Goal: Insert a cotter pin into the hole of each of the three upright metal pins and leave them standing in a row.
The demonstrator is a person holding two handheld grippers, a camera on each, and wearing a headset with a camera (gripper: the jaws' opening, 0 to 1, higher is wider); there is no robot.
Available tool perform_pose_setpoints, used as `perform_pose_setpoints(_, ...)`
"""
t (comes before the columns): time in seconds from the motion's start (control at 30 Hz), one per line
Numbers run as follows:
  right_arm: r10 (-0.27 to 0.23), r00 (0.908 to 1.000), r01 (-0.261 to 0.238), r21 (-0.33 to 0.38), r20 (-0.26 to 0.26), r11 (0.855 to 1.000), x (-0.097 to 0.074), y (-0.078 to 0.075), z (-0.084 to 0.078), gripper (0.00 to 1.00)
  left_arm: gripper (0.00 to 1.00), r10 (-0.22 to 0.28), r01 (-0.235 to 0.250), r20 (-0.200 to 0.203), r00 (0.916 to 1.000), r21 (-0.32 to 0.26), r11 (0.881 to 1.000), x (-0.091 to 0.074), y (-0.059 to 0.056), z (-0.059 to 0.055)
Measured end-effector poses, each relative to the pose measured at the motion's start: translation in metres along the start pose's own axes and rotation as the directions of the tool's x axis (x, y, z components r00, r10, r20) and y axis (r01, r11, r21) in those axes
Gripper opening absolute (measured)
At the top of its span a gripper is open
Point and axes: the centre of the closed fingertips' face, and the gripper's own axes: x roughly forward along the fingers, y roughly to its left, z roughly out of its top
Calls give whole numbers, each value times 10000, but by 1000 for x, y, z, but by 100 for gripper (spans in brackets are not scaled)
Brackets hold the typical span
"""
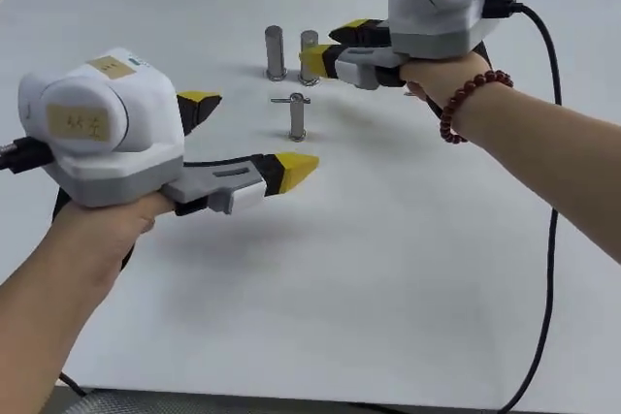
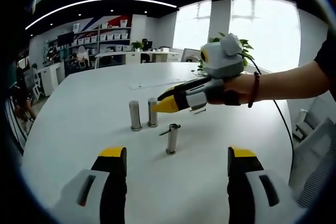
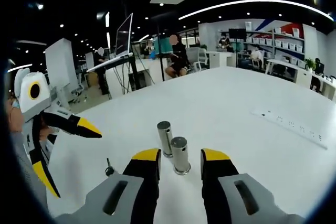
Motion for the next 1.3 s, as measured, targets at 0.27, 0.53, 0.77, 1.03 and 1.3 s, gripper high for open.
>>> perform_pose_setpoints(0.27,175,9998,-177,371,63,9992,13,4,-8,20,83,-21,20,50,10000,257,9997,-3,-1,-1)
perform_pose_setpoints(0.53,222,9997,-225,575,53,9981,21,3,-10,14,88,-183,185,-118,9998,156,9997,-1,-3,-6)
perform_pose_setpoints(0.77,293,9995,-299,566,107,9979,23,5,-9,11,92,-267,268,-42,9996,192,9995,-1,-4,-5)
perform_pose_setpoints(1.03,499,9987,-502,-422,-75,9978,22,5,-9,8,93,-351,352,-32,9994,182,9992,0,-6,-3)
perform_pose_setpoints(1.3,829,9962,-850,-938,-265,9920,15,12,-11,8,93,-323,324,-60,9995,164,9993,-1,-5,-3)
